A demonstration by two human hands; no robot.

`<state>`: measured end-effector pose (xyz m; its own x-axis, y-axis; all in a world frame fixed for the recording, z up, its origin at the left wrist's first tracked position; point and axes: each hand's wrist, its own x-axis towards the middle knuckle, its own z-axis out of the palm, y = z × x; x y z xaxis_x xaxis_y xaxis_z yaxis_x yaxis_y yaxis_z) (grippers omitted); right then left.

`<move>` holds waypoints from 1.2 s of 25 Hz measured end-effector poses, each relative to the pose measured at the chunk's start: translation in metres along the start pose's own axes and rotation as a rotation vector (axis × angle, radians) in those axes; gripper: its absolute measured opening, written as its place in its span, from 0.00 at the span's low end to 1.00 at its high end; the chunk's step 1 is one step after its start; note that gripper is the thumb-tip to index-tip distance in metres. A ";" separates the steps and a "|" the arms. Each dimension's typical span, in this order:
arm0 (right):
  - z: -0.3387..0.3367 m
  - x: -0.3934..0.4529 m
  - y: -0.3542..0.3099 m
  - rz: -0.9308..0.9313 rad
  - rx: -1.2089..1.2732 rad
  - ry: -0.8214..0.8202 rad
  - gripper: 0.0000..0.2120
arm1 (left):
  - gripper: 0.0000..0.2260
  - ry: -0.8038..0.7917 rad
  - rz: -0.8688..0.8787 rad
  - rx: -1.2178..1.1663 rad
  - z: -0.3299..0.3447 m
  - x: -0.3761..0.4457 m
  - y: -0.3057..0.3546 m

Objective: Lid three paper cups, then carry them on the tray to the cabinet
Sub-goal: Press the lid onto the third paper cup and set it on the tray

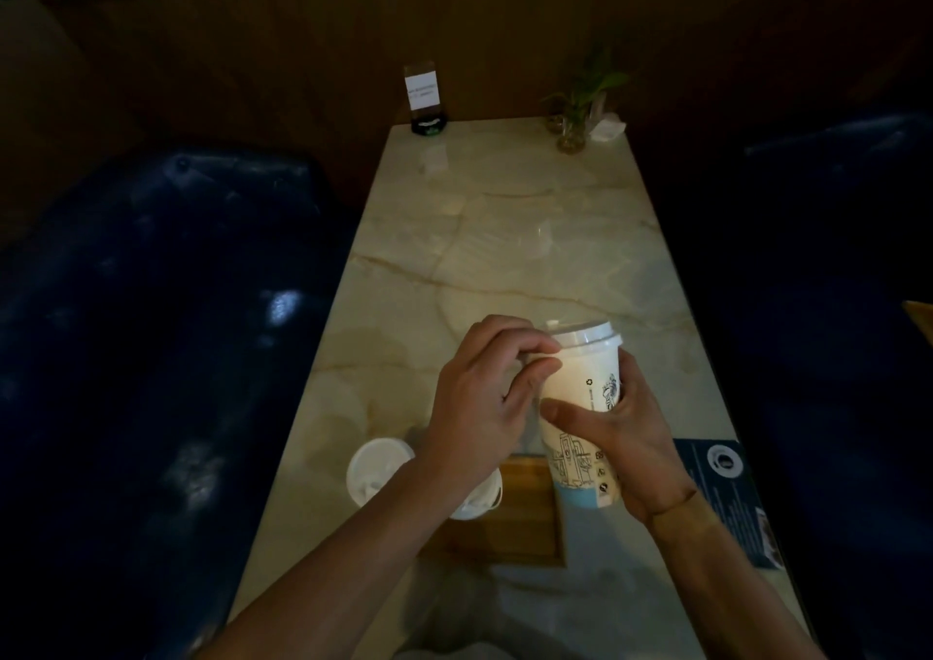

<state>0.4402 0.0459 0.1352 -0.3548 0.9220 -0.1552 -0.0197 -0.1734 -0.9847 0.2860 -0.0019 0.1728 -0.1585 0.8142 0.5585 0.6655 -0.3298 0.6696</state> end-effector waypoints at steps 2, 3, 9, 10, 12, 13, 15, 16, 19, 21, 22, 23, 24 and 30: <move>0.001 0.000 0.001 0.010 -0.007 -0.023 0.35 | 0.06 0.002 -0.008 -0.012 -0.001 -0.003 -0.003; 0.002 0.000 0.002 0.011 -0.020 -0.027 0.36 | 0.06 0.007 -0.012 -0.007 -0.002 -0.005 -0.004; 0.014 0.011 0.000 -0.042 -0.173 -0.016 0.39 | 0.04 0.009 -0.018 0.069 -0.004 -0.003 -0.011; 0.017 0.011 -0.001 -0.074 -0.223 0.023 0.39 | 0.04 0.008 -0.005 0.092 -0.003 -0.002 -0.010; 0.024 0.009 -0.003 -0.111 -0.280 0.102 0.39 | 0.04 0.004 0.016 0.149 -0.001 0.000 -0.007; 0.026 0.007 -0.003 -0.124 -0.286 0.133 0.39 | 0.04 0.004 0.025 0.167 0.000 0.001 -0.006; 0.026 0.005 -0.002 -0.159 -0.288 0.171 0.37 | 0.05 0.017 0.044 0.173 0.000 0.001 -0.003; 0.025 0.004 -0.002 -0.171 -0.282 0.179 0.37 | 0.05 0.025 0.059 0.171 -0.001 0.000 -0.002; 0.020 -0.001 -0.002 -0.165 -0.222 0.153 0.34 | 0.06 0.060 0.114 0.149 -0.002 -0.002 0.002; 0.015 -0.004 -0.002 -0.144 -0.166 0.108 0.31 | 0.07 0.081 0.125 0.126 -0.002 -0.003 0.004; 0.013 -0.005 -0.001 -0.130 -0.138 0.087 0.29 | 0.07 0.082 0.120 0.111 -0.002 -0.004 0.004; 0.011 -0.007 -0.001 -0.109 -0.103 0.065 0.29 | 0.08 0.081 0.113 0.102 -0.002 -0.005 0.005; 0.010 -0.008 -0.001 -0.085 -0.063 0.040 0.29 | 0.08 0.081 0.111 0.101 -0.003 -0.006 0.005; 0.001 -0.011 0.000 0.007 0.103 -0.102 0.34 | 0.07 0.104 0.114 0.086 -0.005 -0.014 0.001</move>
<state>0.4434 0.0354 0.1367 -0.4479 0.8818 -0.1477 -0.1110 -0.2187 -0.9695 0.2848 -0.0162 0.1681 -0.1500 0.7186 0.6790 0.7429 -0.3712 0.5570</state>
